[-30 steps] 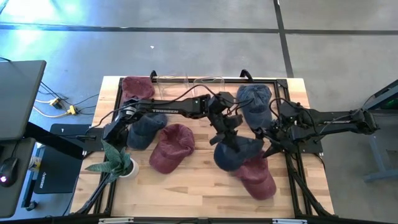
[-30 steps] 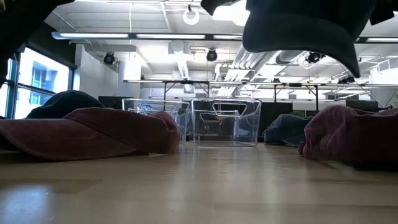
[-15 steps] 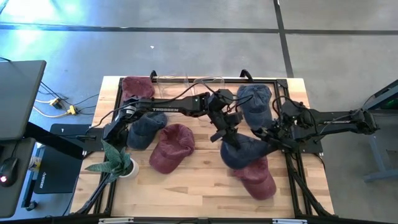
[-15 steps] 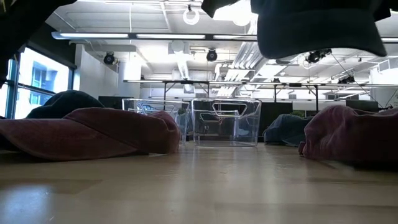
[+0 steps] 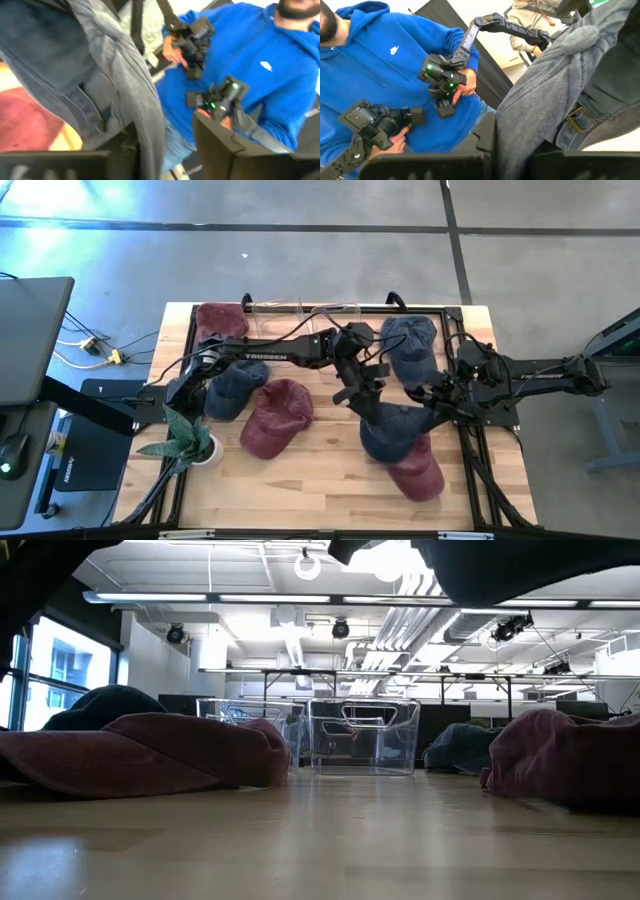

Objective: Pick & Place hat
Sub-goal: Put the bottom blue cap into the right bin

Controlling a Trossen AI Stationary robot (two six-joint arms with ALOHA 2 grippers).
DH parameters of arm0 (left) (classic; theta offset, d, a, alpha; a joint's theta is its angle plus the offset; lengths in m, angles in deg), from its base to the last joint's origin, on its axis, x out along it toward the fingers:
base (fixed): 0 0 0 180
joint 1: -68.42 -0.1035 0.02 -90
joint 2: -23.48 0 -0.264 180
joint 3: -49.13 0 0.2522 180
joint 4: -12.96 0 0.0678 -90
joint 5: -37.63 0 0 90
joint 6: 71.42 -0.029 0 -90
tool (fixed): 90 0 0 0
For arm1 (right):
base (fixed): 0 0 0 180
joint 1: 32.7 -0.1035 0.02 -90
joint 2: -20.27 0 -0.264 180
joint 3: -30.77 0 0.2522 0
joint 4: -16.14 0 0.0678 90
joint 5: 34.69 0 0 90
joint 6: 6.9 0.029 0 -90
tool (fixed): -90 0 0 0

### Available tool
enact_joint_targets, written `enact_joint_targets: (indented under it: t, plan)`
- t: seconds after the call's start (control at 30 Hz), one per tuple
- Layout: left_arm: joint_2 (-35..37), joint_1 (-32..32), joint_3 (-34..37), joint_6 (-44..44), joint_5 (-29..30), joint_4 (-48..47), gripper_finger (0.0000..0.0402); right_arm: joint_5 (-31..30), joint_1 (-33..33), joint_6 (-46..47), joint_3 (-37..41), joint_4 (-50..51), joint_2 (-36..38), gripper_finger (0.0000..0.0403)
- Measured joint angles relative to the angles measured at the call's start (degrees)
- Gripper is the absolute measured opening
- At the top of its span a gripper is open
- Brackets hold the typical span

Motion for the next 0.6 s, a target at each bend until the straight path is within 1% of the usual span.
enact_joint_targets:
  t: [0.1, 0.17, 0.23, 0.3, 0.37, 0.53, 0.6]
  plan:
    - [0.00, 0.00, 0.02, -2.67, -2.83, 0.04, 0.0176, 0.10, 0.02, -0.06, 0.00, 0.00, 0.00, 0.0012]
    - [0.00, 0.07, 0.02, -4.23, -3.28, 0.02, 0.0178, 0.99, 0.02, -0.14, 0.00, 0.02, 0.00, 0.0006]
    - [0.00, 0.11, 0.00, -5.28, -3.39, 0.00, 0.0170, 1.64, 0.00, -0.17, -0.01, 0.02, 0.00, 0.0005]
    - [0.00, 0.04, 0.02, -6.00, -3.66, 0.00, 0.0151, 1.74, 0.00, -0.17, 0.00, 0.02, 0.00, 0.0010]
    - [0.00, 0.02, 0.02, -6.52, -3.65, -0.01, 0.0122, 1.70, 0.00, -0.26, 0.00, 0.02, 0.00, 0.0020]
    - [0.00, -0.04, 0.02, -6.93, -3.51, -0.02, 0.0022, 1.31, 0.00, -0.25, 0.00, 0.02, 0.00, 0.0036]
    - [0.00, -0.05, 0.01, -6.77, -3.42, -0.04, 0.0009, 0.96, 0.00, 0.23, 0.00, 0.02, 0.02, 0.0041]
